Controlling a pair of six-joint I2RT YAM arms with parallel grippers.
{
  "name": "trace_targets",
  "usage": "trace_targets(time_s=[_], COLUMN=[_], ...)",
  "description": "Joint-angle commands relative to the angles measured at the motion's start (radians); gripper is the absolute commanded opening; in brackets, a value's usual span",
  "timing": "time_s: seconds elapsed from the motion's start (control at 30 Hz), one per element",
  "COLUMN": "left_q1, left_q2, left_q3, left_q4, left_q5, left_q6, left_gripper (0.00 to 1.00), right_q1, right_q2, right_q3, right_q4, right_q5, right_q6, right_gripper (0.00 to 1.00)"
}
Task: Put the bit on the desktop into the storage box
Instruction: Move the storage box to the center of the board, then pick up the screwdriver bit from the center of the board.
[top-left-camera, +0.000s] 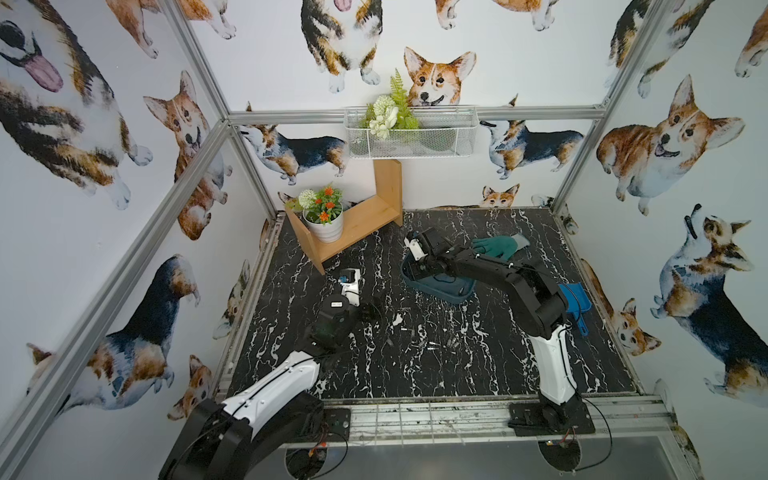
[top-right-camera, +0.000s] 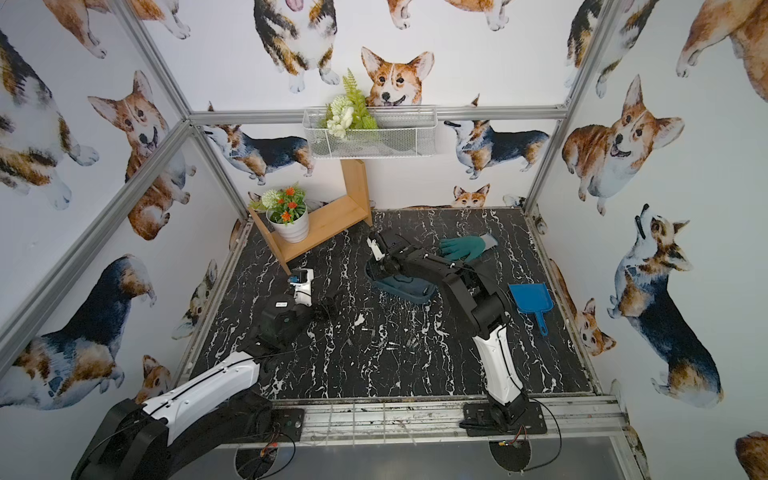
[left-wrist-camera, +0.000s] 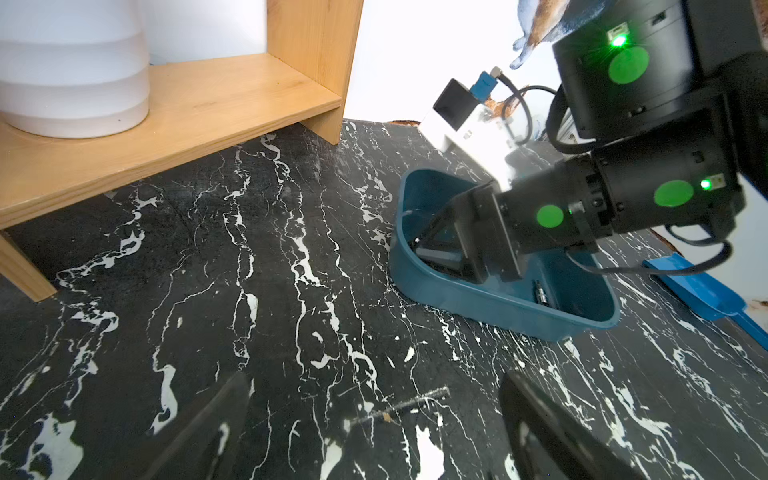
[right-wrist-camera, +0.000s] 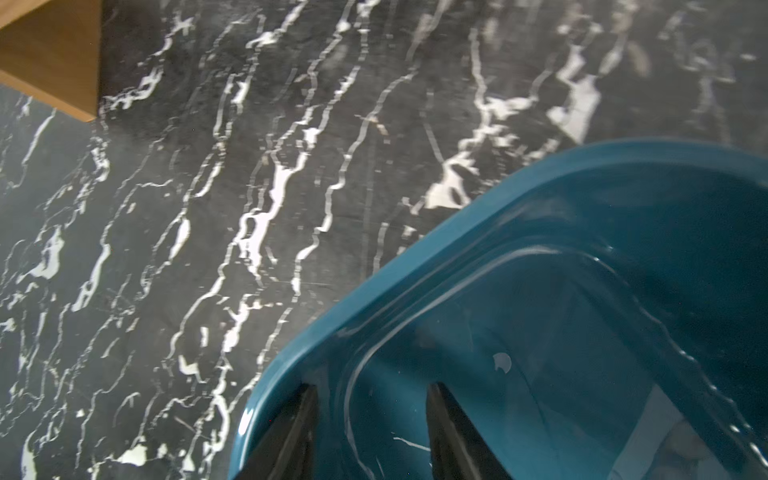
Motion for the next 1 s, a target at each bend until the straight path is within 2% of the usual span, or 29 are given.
trace_targets(time_s=[0.0,0.2,0.4,0.57,0.73,0.97], left_q1=[-0.001,-0.001,-0.001,-0.001,-0.001,-0.009], left_q2=[-0.004,-0.005,-0.004,0.0,0.023,0.078], left_q3=[-0.004,-0.007,-0.009,-0.006,0.006,0.033], left_q4=[0.026,0.04,0.04,0.04,0.037,0.029], left_q5=[-0.001,0.021,0.022,0.028,0.054,0.101], left_q6=[0.0,-0.005,-0.006,-0.008,0.001,0.007], left_gripper=[1.0,1.0,1.0,1.0,1.0,1.0], right_q1=[0.015,0.023,0.023,0.023,0.024,0.026], right_q2=[0.011,-0.02,-0.158,-0.339,-0.581,-0.89], right_q3=[0.023,0.003,-0.112,-0.279,-0.509,-0.775], right_q4=[-0.033,-0.037,0.007,0.03,0.043,0.028], right_q5=[-0.018,0.022,0.095,0.165,0.233,0.265], right_q6=[-0.019,-0.003,0.027,0.065,0.119,0.219], right_gripper=[0.48,0.52,0.54,0.55,0.56,0.58])
